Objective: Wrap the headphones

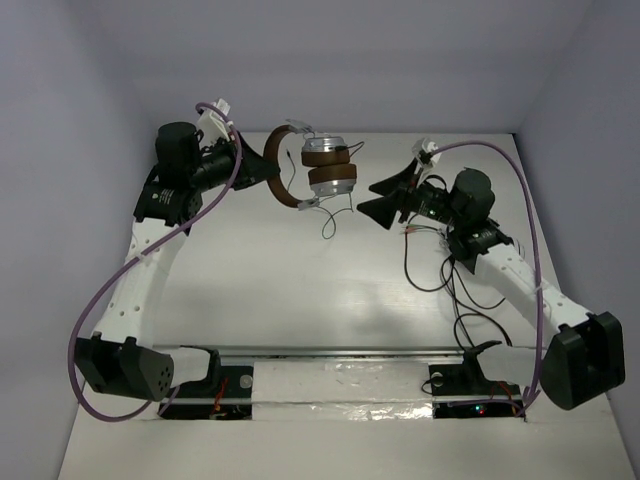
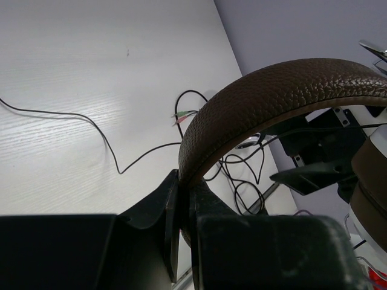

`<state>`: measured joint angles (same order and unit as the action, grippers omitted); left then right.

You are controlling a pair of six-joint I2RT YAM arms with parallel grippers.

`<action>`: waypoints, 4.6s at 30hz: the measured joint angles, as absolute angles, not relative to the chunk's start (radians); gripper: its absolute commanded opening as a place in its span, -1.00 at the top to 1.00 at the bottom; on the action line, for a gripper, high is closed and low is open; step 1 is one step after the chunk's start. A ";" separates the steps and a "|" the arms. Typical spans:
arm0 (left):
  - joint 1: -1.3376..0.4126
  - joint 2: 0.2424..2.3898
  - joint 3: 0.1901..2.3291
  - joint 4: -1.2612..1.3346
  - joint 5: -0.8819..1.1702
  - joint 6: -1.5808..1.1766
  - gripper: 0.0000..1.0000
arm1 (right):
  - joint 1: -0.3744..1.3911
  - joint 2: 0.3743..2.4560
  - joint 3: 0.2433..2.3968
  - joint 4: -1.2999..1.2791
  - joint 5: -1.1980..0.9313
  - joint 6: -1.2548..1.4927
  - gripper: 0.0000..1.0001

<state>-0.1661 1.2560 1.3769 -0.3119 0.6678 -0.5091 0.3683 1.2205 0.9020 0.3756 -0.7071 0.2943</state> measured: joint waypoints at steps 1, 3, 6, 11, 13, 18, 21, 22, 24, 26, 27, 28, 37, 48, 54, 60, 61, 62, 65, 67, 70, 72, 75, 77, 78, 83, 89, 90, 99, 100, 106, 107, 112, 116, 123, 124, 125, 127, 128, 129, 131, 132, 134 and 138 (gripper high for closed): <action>-0.167 1.258 1.377 -0.312 0.669 -0.513 1.00 | 0.368 1.213 0.898 0.376 -0.717 0.293 -0.58; -0.167 1.262 1.377 -0.311 0.670 -0.521 1.00 | 0.369 1.222 0.898 0.378 -0.752 0.292 -0.54; -0.167 1.264 1.377 -0.311 0.672 -0.530 1.00 | 0.373 1.277 0.900 0.380 -0.805 0.293 -0.54; -0.167 1.264 1.377 -0.310 0.680 -0.541 1.00 | 0.382 1.438 0.927 0.392 -0.855 0.308 -0.56; -0.167 1.264 1.377 -0.310 0.681 -0.545 1.00 | 0.387 1.496 0.945 0.422 -0.861 0.337 -0.56; -0.167 1.265 1.374 -0.284 0.694 -0.568 1.00 | 0.394 1.597 0.968 0.594 -0.873 0.446 -0.21; -0.167 1.266 1.370 -0.258 0.699 -0.590 1.00 | 0.411 1.638 1.000 0.683 -0.875 0.498 0.37; -0.167 1.266 1.364 -0.241 0.700 -0.605 1.00 | 0.421 1.649 1.006 0.714 -0.878 0.519 0.44; -0.169 1.266 1.342 -0.196 0.704 -0.640 1.00 | 0.447 1.666 1.010 0.774 -0.881 0.555 0.64; -0.173 1.266 1.311 -0.144 0.699 -0.685 1.00 | 0.479 1.686 1.009 0.829 -0.884 0.593 0.72; -0.176 1.266 1.296 -0.121 0.692 -0.704 1.00 | 0.497 1.697 1.007 0.856 -0.882 0.615 0.77; -0.180 1.266 1.281 -0.098 0.675 -0.723 1.00 | 0.515 1.704 1.000 0.880 -0.877 0.636 0.81; -0.220 1.264 1.243 -0.046 0.339 -0.743 1.00 | 0.594 1.618 0.863 0.820 -0.758 0.696 1.00; -0.388 1.220 1.239 -0.149 -0.221 -0.574 1.00 | 0.762 1.378 0.919 0.223 -0.447 0.511 1.00; -0.515 1.260 1.238 -0.263 -0.449 -0.471 1.00 | 0.833 1.335 1.031 -0.147 -0.294 0.431 1.00; -0.651 1.345 1.228 -0.408 -0.587 -0.364 1.00 | 0.833 1.325 1.231 -0.450 -0.181 0.334 1.00; -0.668 1.349 1.221 -0.423 -0.591 -0.347 1.00 | 0.833 1.325 1.254 -0.481 -0.163 0.320 1.00; -0.683 1.351 1.213 -0.443 -0.592 -0.329 1.00 | 0.834 1.325 1.275 -0.511 -0.143 0.307 1.00; -0.720 1.351 1.197 -0.491 -0.578 -0.276 1.00 | 0.834 1.339 1.327 -0.590 -0.091 0.277 1.00; -0.728 1.351 1.190 -0.507 -0.559 -0.247 1.00 | 0.834 1.361 1.355 -0.632 -0.061 0.260 1.00; -0.733 1.350 1.175 -0.533 -0.529 -0.211 1.00 | 0.834 1.398 1.395 -0.689 -0.015 0.237 1.00; -0.733 1.337 1.150 -0.537 -0.505 -0.190 1.00 | 0.834 1.419 1.418 -0.723 0.021 0.223 1.00; -0.733 1.299 1.107 -0.547 -0.445 -0.167 1.00 | 0.834 1.438 1.439 -0.762 0.100 0.207 1.00; -0.733 1.276 1.097 -0.550 -0.390 -0.157 1.00 | 0.836 1.443 1.448 -0.776 0.155 0.200 1.00; -0.733 1.258 1.093 -0.551 -0.374 -0.155 1.00 | 0.838 1.445 1.449 -0.779 0.184 0.197 1.00; -0.733 1.201 1.092 -0.545 -0.305 -0.138 1.00 | 0.839 1.467 1.460 -0.778 0.304 0.187 0.98; -0.733 1.185 1.092 -0.542 -0.234 -0.131 1.00 | 0.839 1.474 1.458 -0.728 0.399 0.175 0.61; -0.733 1.184 1.092 -0.542 -0.223 -0.131 1.00 | 0.839 1.474 1.456 -0.712 0.405 0.172 0.52; -0.677 1.149 1.093 -0.540 -0.059 -0.109 1.00 | 0.753 1.434 1.281 -0.474 0.292 0.160 0.42; -0.666 1.147 1.093 -0.537 -0.046 -0.109 1.00 | 0.738 1.424 1.258 -0.451 0.265 0.162 0.42; -0.624 1.145 1.098 -0.536 0.006 -0.109 1.00 | 0.640 1.306 1.070 -0.229 0.095 0.221 0.42; -0.617 1.145 1.104 -0.539 0.010 -0.109 1.00 | 0.626 1.280 1.026 -0.181 0.081 0.240 0.43; -0.562 1.145 1.165 -0.544 0.052 -0.115 1.00 | 0.507 1.196 0.817 0.068 -0.027 0.358 0.90; -0.515 1.149 1.234 -0.542 0.084 -0.132 1.00 | 0.442 1.185 0.643 0.280 -0.122 0.451 0.34; -0.482 1.196 1.307 -0.528 0.134 -0.156 1.00 | 0.447 1.169 0.444 0.604 -0.276 0.551 -0.24; -0.480 1.205 1.312 -0.529 0.139 -0.159 1.00 | 0.447 1.163 0.424 0.643 -0.297 0.561 -0.24; -0.479 1.216 1.317 -0.531 0.140 -0.161 1.00 | 0.447 1.159 0.408 0.674 -0.313 0.566 -0.25; -0.475 1.232 1.329 -0.542 0.143 -0.164 1.00 | 0.447 1.157 0.387 0.728 -0.342 0.570 -0.25; -0.472 1.239 1.337 -0.548 0.144 -0.165 1.00 | 0.447 1.155 0.379 0.750 -0.354 0.572 -0.24; -0.469 1.245 1.346 -0.553 0.146 -0.167 1.00 | 0.447 1.150 0.373 0.761 -0.363 0.573 -0.23; -0.469 1.252 1.362 -0.560 0.147 -0.169 1.00 | 0.447 1.124 0.358 0.778 -0.376 0.571 -0.13; -0.467 1.254 1.371 -0.563 0.147 -0.171 1.00 | 0.447 1.103 0.352 0.778 -0.382 0.568 -0.06; -0.466 1.259 1.386 -0.567 0.147 -0.175 1.00 | 0.447 1.059 0.345 0.776 -0.390 0.562 -0.04; -0.463 1.266 1.406 -0.569 0.148 -0.183 1.00 | 0.447 0.951 0.328 0.768 -0.393 0.554 -0.21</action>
